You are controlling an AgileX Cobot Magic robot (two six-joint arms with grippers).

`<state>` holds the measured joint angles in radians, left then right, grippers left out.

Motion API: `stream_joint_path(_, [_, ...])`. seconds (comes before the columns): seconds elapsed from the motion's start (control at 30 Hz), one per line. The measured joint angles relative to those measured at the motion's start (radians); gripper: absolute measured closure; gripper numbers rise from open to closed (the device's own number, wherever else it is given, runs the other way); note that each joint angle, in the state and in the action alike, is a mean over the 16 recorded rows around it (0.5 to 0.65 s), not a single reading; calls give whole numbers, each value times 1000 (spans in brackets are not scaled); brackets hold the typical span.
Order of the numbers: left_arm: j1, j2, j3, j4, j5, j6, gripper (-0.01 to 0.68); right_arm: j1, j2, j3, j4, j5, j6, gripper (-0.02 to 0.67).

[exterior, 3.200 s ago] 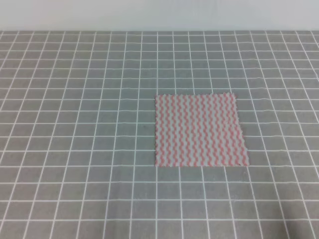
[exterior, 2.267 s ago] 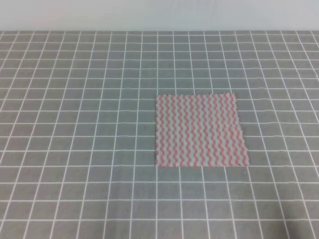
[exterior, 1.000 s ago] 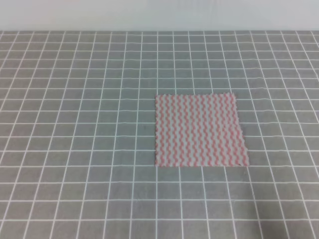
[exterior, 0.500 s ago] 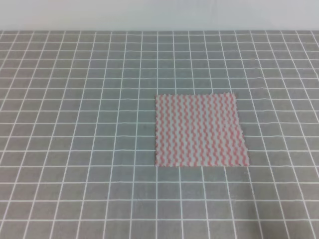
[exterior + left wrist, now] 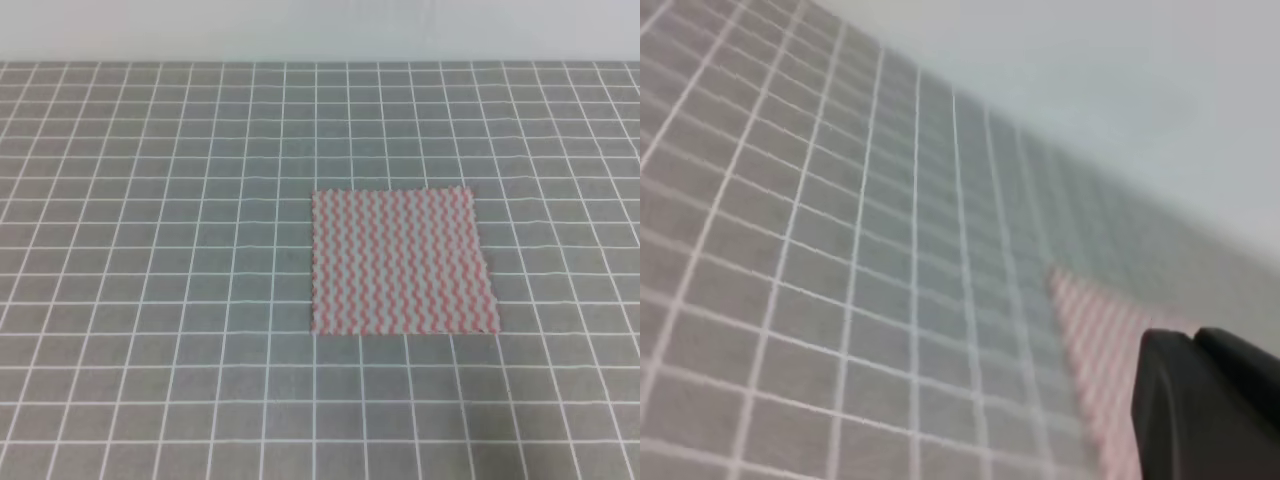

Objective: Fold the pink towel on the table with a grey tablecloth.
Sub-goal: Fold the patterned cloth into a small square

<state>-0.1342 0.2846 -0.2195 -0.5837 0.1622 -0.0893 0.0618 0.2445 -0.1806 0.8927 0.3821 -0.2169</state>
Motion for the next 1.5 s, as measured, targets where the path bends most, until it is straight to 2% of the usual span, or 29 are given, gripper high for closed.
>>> stream_joint_path(0.33, [-1, 534, -404, -8, 303, 406, 675, 0, 428, -307, -95, 118, -287, 666])
stream_joint_path(0.57, [-37, 916, -681, 0, 523, 557, 675, 3, 755, -503, -179, 274, -331, 665])
stream_joint_path(0.83, [-174, 1257, -936, 104, 669, 553, 674, 62, 1056, -694, -398, 393, -176, 665])
stream_joint_path(1.03, [-297, 1410, -1084, 211, 686, 488, 675, 138, 1211, -818, -626, 403, 8, 665])
stream_joint_path(1.17, [-355, 1471, -1158, 266, 681, 446, 675, 186, 1294, -890, -753, 401, 112, 665])
stream_joint_path(1.3, [-389, 1505, -1208, 284, 678, 429, 675, 213, 1361, -942, -796, 403, 156, 660])
stream_joint_path(1.5, [-412, 1524, -1245, 283, 689, 428, 675, 229, 1439, -991, -773, 419, 163, 615])
